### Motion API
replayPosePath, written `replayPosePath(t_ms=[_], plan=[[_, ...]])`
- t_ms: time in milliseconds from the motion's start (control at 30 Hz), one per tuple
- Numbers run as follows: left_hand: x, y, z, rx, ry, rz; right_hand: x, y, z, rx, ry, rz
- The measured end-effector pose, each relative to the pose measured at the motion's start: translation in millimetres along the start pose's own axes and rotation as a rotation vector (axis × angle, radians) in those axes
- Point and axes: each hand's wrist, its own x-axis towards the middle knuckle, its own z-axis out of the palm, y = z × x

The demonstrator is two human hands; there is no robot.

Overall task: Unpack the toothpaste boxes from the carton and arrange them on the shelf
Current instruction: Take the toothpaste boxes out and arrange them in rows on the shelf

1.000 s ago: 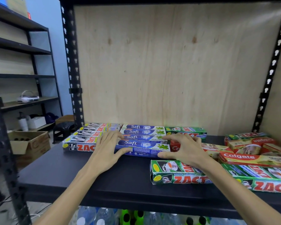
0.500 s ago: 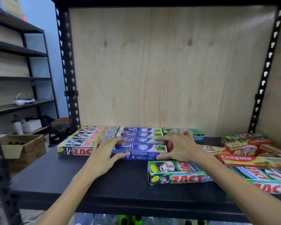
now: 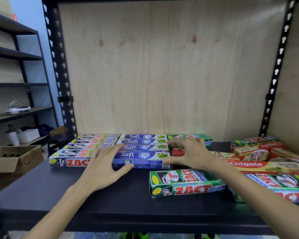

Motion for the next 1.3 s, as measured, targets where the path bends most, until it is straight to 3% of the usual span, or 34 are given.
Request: replayPosePath(t_ms=[233, 433, 667, 833, 1100, 1233, 1300], plan=[[29.2, 31.4, -2.4, -0.084, -0.025, -0.019, 8.7, 58.6, -26.4, 0.026, 0.081, 0.124], [113.2, 97.9, 29.1, -0.239, -0.083, 0.091, 31.3, 120.6, -38.6, -0.246, 0.100, 0.227], [184.0, 118.2, 88.8, -0.307, -0.237, -0.040, 48.8, 159.5, -27.7, -0.287, 0.079, 0.273], [193.7, 114.2, 98.1, -0.317, -0.192, -0.075, 51.1, 166.0, -24.9, -0.221, 0.102, 0.237], [184.6, 131.9, 89.8, -0.205, -0.182, 0.036, 41.0, 154.4, -29.5, -0.297, 0.136, 0.238], [157.2, 143.5, 60.5, -0.364, -0.332, 0.156, 34.3, 134.1, -47.7, -0.269, 0.229, 0.144], [142.3, 146.4, 48.0, -0.405, -0.446, 0.171, 24.0, 122.5, -63.3, -0.053, 0.088, 0.116]])
